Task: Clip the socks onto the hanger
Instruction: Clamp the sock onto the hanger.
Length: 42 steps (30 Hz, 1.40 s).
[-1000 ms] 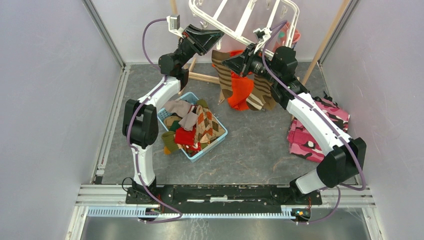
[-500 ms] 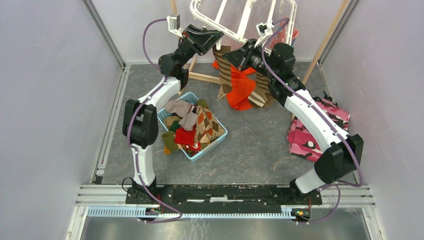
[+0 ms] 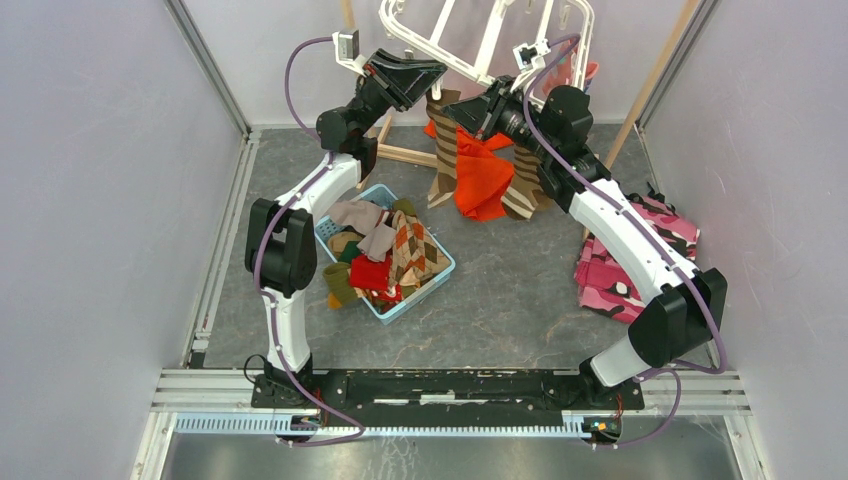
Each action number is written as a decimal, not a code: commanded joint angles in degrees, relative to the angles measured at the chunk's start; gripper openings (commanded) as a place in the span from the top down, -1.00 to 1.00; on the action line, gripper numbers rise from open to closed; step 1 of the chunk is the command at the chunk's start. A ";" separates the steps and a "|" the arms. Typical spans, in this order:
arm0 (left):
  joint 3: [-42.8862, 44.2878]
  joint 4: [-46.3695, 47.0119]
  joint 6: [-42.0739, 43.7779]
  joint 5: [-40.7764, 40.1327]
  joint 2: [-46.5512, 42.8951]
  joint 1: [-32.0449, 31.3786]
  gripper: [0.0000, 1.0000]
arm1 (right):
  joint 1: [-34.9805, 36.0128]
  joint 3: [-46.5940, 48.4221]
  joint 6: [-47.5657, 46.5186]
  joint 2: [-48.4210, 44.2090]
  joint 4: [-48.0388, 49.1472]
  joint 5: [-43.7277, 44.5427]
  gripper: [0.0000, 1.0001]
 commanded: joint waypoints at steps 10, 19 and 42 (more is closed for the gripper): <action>0.64 0.19 0.55 0.16 -2.58 -0.56 -0.31 | -0.74 1.45 0.41 -0.64 2.07 0.37 1.00; -3.87 -3.20 5.47 -0.48 -6.60 -0.45 -0.83 | -1.24 0.19 -0.37 -1.63 2.34 0.18 0.84; -36.07 -24.64 31.82 -8.24 -36.07 -0.48 -1.00 | -2.24 -11.13 -20.24 -14.10 -6.38 3.07 -0.25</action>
